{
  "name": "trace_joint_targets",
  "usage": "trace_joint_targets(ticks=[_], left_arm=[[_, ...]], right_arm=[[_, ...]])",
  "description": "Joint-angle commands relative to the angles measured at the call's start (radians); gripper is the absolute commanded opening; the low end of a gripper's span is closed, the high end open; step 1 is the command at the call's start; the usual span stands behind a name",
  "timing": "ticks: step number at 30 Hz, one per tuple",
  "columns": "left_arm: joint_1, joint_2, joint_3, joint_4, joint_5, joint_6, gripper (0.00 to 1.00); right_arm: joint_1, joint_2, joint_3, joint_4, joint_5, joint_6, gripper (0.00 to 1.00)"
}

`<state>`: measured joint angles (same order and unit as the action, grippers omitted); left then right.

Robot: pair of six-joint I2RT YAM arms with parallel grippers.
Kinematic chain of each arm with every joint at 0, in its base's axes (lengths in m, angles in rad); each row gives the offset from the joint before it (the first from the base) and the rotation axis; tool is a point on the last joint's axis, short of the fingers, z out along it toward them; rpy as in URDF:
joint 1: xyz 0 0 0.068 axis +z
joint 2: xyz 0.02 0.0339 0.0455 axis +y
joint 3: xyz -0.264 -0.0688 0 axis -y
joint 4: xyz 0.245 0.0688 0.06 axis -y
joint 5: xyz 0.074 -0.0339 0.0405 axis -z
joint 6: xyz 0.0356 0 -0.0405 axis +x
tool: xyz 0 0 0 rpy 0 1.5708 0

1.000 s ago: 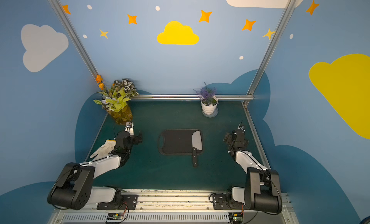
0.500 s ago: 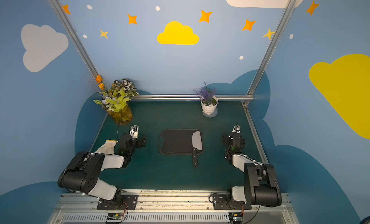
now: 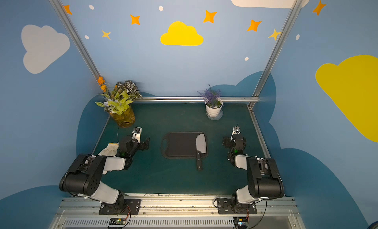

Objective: Align the knife with the edge of the cutting board
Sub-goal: Reset both arms

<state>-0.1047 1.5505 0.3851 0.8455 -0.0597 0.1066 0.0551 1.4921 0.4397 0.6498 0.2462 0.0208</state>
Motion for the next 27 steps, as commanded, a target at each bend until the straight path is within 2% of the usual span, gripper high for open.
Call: trace_joint_targets(ticks=[1,27], left_arm=[[0.004,-0.002,0.01,0.0,-0.011,-0.008,1.0],[0.005,-0.004,0.003,0.012,-0.011,-0.007,1.0]], right_arm=[[0.001,-0.022,0.011,-0.02,-0.012,-0.013,0.98],[0.002,-0.023,0.011,-0.022,-0.011,-0.015,0.98]])
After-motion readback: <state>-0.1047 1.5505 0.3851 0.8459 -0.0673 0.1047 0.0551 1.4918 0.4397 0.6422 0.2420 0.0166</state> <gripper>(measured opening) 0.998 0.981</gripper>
